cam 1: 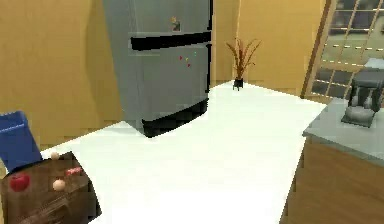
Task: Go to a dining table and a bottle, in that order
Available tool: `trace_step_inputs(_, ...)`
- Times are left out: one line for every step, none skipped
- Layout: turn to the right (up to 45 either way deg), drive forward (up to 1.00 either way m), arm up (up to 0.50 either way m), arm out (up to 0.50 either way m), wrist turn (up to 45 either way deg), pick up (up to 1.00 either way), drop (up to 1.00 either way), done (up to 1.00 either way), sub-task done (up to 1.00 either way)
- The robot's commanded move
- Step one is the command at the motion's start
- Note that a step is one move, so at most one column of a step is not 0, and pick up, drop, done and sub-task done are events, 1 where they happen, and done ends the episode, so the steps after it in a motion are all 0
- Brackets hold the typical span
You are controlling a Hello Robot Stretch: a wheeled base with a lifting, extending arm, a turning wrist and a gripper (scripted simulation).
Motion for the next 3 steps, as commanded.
trace_step_inputs(18.0, 0.00, 0.00, 0.00, 0.0, 0.00, 0.00, 0.00, 0.00)
trace_step_inputs(0.0, 1.00, 0.00, 0.00, 0.0, 0.00, 0.00, 0.00, 0.00)
trace_step_inputs(0.0, 1.00, 0.00, 0.00, 0.0, 0.00, 0.00, 0.00, 0.00)
